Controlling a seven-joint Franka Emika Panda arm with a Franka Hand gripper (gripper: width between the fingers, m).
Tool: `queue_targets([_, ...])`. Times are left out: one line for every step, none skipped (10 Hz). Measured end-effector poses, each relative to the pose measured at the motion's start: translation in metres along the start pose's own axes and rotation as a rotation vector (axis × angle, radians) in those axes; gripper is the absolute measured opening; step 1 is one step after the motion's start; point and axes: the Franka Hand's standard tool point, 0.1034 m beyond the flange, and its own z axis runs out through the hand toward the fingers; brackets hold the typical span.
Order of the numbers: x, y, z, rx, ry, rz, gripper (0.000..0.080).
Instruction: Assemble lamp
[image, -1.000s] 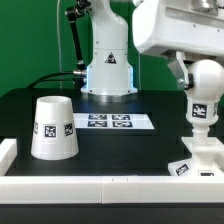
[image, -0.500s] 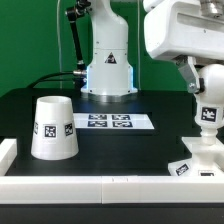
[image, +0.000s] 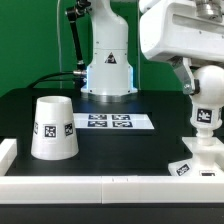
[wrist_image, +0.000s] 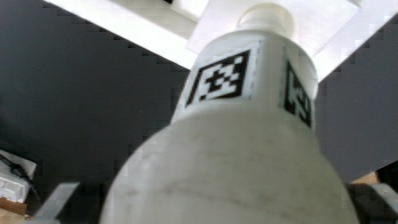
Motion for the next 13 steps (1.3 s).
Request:
queue_targets([-0.003, -0.002, 0.002, 0.000, 0.003, -0.001, 0.0579])
queue_targets([-0.007, -0.005, 0.005, 0.001, 0.003, -0.003, 0.0579])
queue_targets([-0.009, -0.008, 0.010, 0.003, 0.002, -0.005, 0.0579])
queue_targets([-0.011, -0.010, 0.014, 0.003, 0.005, -0.008, 0.0579])
queue_targets([-0.010, -0.011, 0.014, -0.004, 0.025, -0.009, 0.0579])
queue_targets([-0.009, -0.011, 0.015, -0.008, 0.037, -0.010, 0.0579])
queue_targets([-0.008, -0.011, 0.015, -0.013, 0.049, -0.010, 0.0579])
queue_targets([-0.008, -0.011, 0.015, -0.014, 0.054, -0.010, 0.0579])
queue_targets([-0.008, -0.011, 0.015, -0.014, 0.054, -0.010, 0.0579])
queue_targets([-0.008, -0.011, 0.015, -0.014, 0.054, -0.010, 0.0579])
queue_targets([-0.008, -0.011, 0.015, -0.014, 0.054, -0.010, 0.0671])
queue_targets([-0.009, -0.011, 0.015, -0.015, 0.054, -0.010, 0.0671])
queue_targets([-0.009, -0.011, 0.015, -0.015, 0.054, -0.010, 0.0695])
